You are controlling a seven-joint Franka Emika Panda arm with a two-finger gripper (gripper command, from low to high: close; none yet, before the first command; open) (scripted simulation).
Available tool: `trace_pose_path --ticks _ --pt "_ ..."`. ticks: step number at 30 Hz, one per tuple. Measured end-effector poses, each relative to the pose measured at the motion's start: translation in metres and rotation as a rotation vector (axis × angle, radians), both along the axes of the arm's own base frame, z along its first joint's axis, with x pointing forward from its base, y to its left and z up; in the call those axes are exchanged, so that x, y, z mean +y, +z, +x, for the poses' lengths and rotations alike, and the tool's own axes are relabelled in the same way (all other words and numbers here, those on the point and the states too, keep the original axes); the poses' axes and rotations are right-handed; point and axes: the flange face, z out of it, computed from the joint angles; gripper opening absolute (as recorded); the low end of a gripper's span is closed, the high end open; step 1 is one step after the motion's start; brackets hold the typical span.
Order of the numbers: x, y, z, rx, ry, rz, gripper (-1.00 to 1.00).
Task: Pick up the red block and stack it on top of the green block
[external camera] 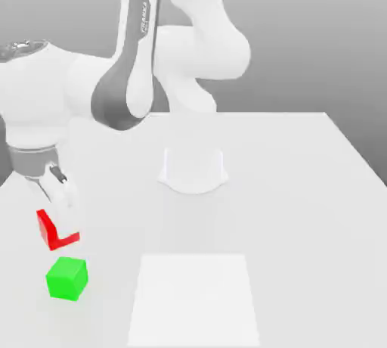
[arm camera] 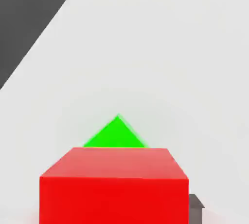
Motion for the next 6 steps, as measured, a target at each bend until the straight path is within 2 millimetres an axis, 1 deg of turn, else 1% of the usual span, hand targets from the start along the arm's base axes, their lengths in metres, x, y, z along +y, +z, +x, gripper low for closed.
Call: trace_pose_path --ticks 2,3,6 --pt "0.0 -0.023 0.0 0.001 0.0 0.0 -1.0" --pt "0.001 -0.03 -0.001 0.001 -0.001 -0.001 1.0" --pt "0.001 -0.03 -0.001 0.001 -0.001 -0.001 1.0"
